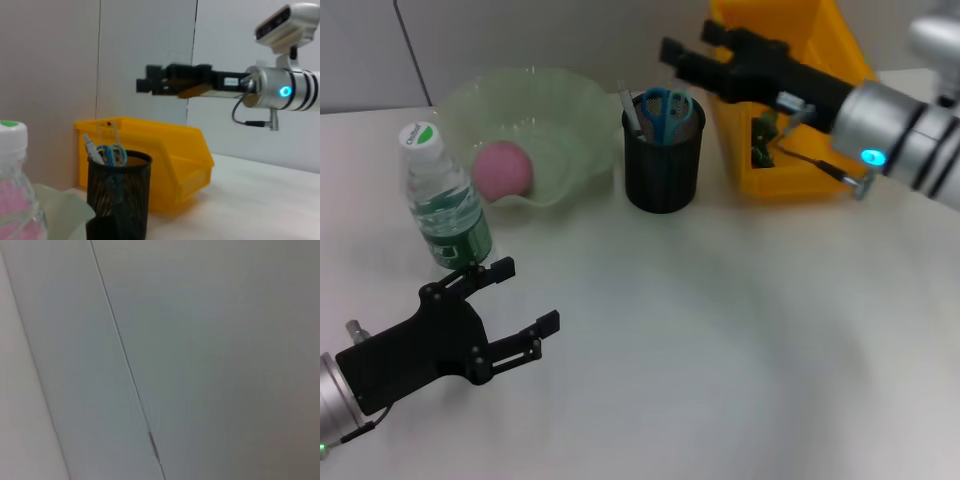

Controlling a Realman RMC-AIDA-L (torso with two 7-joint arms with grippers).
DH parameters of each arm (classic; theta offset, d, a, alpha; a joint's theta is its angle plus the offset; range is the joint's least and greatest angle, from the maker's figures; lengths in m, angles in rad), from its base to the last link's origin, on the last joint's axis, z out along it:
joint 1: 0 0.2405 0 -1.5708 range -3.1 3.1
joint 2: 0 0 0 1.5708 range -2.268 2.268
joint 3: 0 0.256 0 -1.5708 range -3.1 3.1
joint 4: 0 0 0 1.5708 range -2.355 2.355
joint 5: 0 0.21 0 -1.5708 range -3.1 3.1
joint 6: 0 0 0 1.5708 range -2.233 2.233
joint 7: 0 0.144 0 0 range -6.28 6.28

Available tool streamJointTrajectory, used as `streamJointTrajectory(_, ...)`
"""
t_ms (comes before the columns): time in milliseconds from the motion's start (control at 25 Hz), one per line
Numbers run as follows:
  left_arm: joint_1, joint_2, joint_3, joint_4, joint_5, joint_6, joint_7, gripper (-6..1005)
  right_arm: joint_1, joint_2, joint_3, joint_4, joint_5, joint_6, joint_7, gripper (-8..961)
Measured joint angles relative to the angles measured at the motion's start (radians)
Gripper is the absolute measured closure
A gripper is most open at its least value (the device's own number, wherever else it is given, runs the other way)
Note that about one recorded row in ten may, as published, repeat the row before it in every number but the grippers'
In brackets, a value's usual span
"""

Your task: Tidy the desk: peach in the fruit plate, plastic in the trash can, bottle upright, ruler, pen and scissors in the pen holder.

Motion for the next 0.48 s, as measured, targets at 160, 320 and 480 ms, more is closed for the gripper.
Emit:
streamJointTrajectory(160,-0.005,0.000,0.004,0.000,0.000,0.022,-0.002,138,-0.102,-0.005,0.013,-0.074,0.012,-0.167,0.060,194)
streamJointTrajectory(320,-0.017,0.001,0.015,0.000,0.005,0.055,-0.015,139,-0.172,-0.044,0.001,-0.102,-0.021,-0.347,0.116,159)
streamJointTrajectory(480,-0.037,0.006,0.036,0.004,0.020,0.083,-0.077,139,-0.179,-0.113,-0.015,-0.099,-0.197,-0.477,0.193,137)
